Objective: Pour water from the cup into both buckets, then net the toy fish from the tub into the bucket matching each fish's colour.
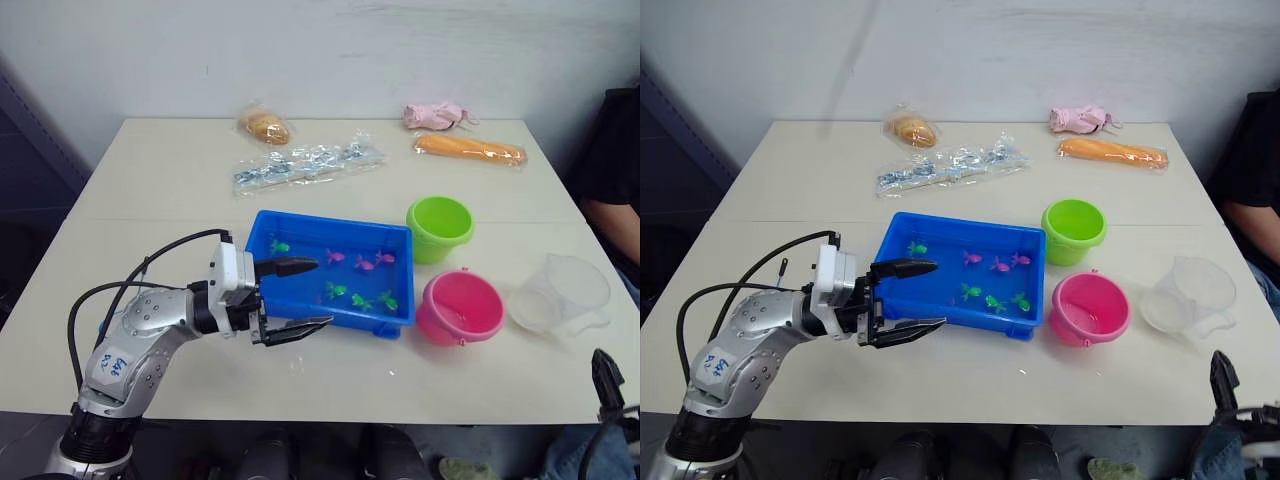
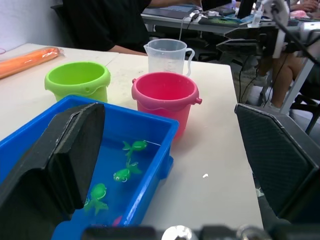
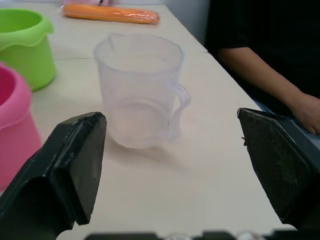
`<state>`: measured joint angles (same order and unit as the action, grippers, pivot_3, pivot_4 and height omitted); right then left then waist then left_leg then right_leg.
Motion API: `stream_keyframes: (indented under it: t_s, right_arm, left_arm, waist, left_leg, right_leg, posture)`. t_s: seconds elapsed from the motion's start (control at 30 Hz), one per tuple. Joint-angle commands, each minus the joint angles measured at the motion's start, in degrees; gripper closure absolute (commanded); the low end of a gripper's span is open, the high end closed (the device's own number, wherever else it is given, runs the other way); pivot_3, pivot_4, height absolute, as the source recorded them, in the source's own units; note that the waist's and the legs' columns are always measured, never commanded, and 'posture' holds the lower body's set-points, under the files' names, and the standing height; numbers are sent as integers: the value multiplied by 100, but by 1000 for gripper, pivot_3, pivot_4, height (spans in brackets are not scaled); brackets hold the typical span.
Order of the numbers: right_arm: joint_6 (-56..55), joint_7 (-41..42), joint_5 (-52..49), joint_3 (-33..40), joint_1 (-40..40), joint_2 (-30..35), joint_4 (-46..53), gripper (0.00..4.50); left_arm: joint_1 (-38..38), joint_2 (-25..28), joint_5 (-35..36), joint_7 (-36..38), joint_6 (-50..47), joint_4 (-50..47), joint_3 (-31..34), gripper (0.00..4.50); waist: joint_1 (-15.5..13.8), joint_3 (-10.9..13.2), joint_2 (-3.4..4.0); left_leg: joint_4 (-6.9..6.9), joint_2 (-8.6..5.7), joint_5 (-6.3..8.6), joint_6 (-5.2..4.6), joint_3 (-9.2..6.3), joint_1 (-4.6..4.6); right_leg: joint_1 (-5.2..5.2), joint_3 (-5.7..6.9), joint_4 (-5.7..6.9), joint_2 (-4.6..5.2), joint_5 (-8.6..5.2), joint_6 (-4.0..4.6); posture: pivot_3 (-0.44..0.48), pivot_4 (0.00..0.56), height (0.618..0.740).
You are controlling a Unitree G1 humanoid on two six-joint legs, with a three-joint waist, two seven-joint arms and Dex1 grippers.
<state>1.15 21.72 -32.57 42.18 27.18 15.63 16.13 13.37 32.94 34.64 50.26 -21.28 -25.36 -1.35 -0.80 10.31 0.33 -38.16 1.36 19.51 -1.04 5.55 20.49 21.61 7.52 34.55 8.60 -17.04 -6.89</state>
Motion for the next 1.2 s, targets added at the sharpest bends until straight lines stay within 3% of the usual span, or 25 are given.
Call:
stream_keyframes:
  t_s: [0.03,0.3,0.87,1.2]
  right_arm:
    - [381,-299,-19,98,-595,457,-701,0]
    - [815,-239,132,-174,-1166,943,-1403,0]
    - [577,-871,217,16,-2219,848,-2636,0]
    - [443,-730,268,-85,-2771,988,-3347,0]
  left_arm:
    - [53,-9,-48,-47,-24,-178,-46,27]
    - [22,-6,-132,-222,-67,-327,41,27]
    - [105,-67,-416,-307,148,-259,-3,27]
    - [196,-168,-535,-299,244,-173,-55,27]
  waist:
    - [11,0,0]
    - [-44,0,3]
    - [-24,0,4]
    - [4,0,4]
  left_leg:
    - [-1,3,0,0,4,-1]
    - [-2,9,-1,1,10,-2]
    - [-2,11,0,1,16,-3]
    - [-2,11,0,0,23,-3]
  right_leg:
    - [0,-3,0,-4,0,1]
    - [1,-6,9,-6,-8,14]
    - [2,1,9,-7,-7,13]
    - [2,0,9,-8,-5,8]
  posture:
    - [0,150,740]
    - [0,150,740]
    - [0,150,740]
    - [0,150,740]
